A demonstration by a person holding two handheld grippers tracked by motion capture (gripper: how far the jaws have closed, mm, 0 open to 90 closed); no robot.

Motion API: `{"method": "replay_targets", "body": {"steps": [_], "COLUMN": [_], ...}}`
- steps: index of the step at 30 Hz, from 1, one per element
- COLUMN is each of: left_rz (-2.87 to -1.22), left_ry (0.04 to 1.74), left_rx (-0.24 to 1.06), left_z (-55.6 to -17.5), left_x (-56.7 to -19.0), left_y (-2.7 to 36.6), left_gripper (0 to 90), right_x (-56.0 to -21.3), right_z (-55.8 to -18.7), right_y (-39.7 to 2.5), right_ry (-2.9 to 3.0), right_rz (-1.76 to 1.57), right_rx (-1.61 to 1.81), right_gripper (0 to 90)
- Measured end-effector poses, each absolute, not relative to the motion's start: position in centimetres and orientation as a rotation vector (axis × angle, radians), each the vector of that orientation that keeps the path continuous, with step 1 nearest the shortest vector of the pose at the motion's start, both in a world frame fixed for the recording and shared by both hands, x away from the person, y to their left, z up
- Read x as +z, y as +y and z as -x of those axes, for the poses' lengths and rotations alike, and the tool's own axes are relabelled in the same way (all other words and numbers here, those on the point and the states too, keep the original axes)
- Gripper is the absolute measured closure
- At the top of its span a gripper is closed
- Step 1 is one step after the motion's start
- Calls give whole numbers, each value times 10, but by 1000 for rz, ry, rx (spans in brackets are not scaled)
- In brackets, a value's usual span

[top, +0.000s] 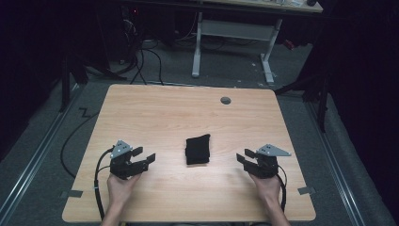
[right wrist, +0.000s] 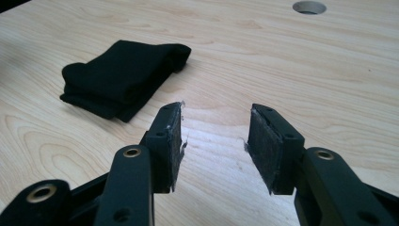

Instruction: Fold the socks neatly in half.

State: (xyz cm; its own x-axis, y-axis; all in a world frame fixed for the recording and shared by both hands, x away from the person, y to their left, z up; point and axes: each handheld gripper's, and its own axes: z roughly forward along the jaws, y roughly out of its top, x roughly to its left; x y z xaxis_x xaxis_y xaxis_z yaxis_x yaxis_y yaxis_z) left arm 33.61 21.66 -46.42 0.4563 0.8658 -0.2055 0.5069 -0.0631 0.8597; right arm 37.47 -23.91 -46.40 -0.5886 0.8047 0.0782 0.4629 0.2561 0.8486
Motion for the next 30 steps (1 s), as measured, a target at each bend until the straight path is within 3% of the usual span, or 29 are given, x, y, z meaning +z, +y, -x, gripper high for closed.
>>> {"method": "replay_targets", "body": {"steps": [30], "left_rz": [-1751], "left_ry": [1379], "left_rx": [552], "left_z": [-341], "left_x": [-496], "left_y": [239], "left_gripper": [349], "right_x": [-490], "right_z": [-380], "right_y": [-259], "right_ry": [2142], "right_rz": [-1253], "right_rx": [1147], "right_gripper": [553]}}
